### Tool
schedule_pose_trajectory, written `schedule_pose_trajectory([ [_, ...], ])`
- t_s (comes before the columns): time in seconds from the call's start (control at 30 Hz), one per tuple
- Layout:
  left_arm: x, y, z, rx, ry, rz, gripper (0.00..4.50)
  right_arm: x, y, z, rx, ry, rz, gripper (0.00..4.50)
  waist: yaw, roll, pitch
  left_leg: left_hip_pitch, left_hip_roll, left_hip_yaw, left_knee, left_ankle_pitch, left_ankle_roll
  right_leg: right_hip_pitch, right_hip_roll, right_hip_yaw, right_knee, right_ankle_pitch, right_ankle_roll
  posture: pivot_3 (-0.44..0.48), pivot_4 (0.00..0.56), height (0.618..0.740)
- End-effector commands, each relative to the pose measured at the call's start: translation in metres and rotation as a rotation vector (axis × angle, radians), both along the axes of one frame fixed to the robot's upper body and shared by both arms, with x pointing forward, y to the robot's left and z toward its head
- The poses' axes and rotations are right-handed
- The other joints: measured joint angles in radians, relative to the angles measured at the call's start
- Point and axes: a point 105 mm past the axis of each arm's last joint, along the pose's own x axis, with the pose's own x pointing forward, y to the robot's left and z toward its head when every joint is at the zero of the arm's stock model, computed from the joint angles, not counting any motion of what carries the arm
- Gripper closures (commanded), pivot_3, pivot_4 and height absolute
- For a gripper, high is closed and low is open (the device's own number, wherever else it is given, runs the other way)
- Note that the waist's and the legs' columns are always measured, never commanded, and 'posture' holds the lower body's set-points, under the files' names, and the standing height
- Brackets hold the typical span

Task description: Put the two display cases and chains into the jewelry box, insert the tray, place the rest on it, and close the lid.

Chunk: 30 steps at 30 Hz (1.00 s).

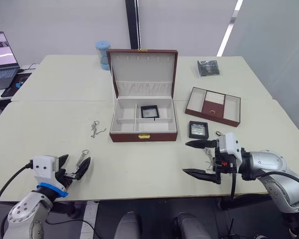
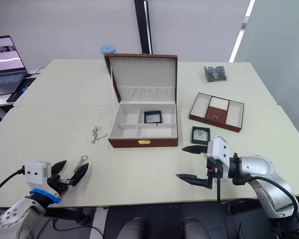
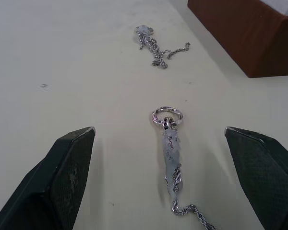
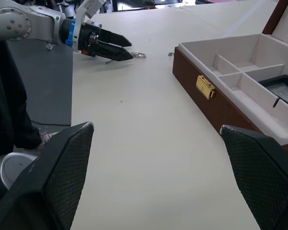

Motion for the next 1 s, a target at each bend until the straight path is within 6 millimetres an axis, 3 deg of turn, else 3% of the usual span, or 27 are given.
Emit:
schedule_pose_trajectory([
  [0.03,0.001,0.006,-0.003,0.039,0.019,0.006,0.03,-0.005,0.003,0.007,0.009,-0.020,0.018,0.00,0.000,0.000,0.000,0.000,0.000,0.000,0.000,0.000,0.000,0.000,0.000,0.000,0.000,0.000,0.000,0.000,0.150,0.740],
  [0.27,-0.002,0.003,-0.015,0.033,0.070,-0.016,0.03,-0.006,0.001,0.004,0.001,-0.013,0.010,0.00,0.000,0.003,-0.001,0.000,0.000,0.000,0.000,0.000,0.000,0.000,0.000,0.000,0.000,0.000,0.000,0.000,0.150,0.740],
  [0.4,-0.004,0.001,-0.019,0.043,0.092,-0.026,0.89,-0.006,0.001,0.002,-0.002,-0.006,0.010,0.00,0.000,0.003,-0.002,0.000,0.000,0.000,0.000,0.000,0.000,0.000,0.000,0.000,0.000,0.000,0.000,0.000,0.150,0.740],
  [0.8,-0.005,0.002,-0.022,0.051,0.102,-0.026,4.48,-0.007,-0.001,-0.002,0.001,-0.013,0.006,0.00,0.000,0.004,-0.002,0.001,0.000,0.000,0.000,0.000,0.000,0.000,0.000,0.000,0.000,0.000,0.000,0.000,0.150,0.740],
  [1.0,0.000,0.003,-0.014,0.052,0.067,-0.027,4.48,-0.006,-0.002,-0.003,0.006,-0.016,0.002,0.00,0.000,0.004,-0.002,0.001,0.000,0.000,0.000,0.000,0.000,0.000,0.000,0.000,0.000,0.000,0.000,0.000,0.150,0.740],
])
